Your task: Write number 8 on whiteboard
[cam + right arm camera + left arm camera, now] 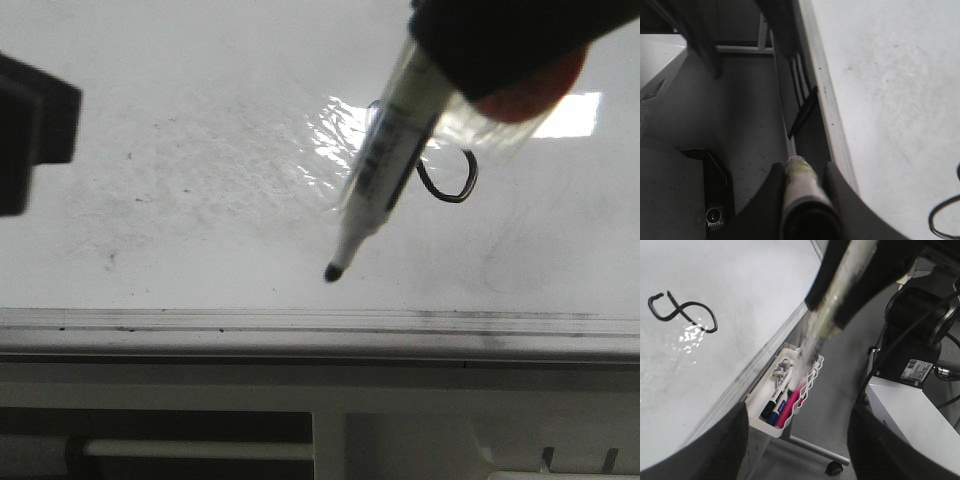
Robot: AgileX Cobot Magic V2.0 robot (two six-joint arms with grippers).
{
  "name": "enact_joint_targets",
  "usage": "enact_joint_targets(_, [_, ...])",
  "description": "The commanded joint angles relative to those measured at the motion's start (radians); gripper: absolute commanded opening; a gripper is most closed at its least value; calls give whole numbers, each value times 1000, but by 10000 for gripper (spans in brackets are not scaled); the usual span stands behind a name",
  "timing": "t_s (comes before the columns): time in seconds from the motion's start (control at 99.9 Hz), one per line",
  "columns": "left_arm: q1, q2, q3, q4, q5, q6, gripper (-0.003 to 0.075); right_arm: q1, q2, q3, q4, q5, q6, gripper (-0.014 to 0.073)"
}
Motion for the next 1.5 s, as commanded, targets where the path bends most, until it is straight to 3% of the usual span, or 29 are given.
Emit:
enact_joint_targets(0.0, [2,65,-58,-111,83,118,406,27,7,-33,11,-89,-15,-71])
enact_joint_targets(0.14, [0,161,-99,-111,172,174,405,32,9,-33,39,-138,-15,-71])
enact_joint_targets(0.38, [-60,269,-169,-109,180,217,394,32,9,-33,92,-149,-15,-71])
enact_joint_targets(0.57, [-119,315,-196,-136,100,226,245,32,9,-33,98,-128,-15,-71])
enact_joint_targets(0.75, [-119,323,-196,-161,100,226,-24,32,9,-33,98,-87,-15,-71])
enact_joint_targets(1.081, [-119,323,-190,-155,100,224,-20,32,7,-33,104,-125,-15,-67])
enact_joint_targets(1.171, [-119,323,-186,-155,100,220,-20,32,7,-33,104,-135,-13,18])
enact_joint_targets(1.371, [-119,323,-186,-155,96,194,-20,16,-67,-33,98,-166,-11,436])
enact_joint_targets(1.491, [-119,323,-186,-168,32,145,-20,-36,-160,-33,94,-184,5,468])
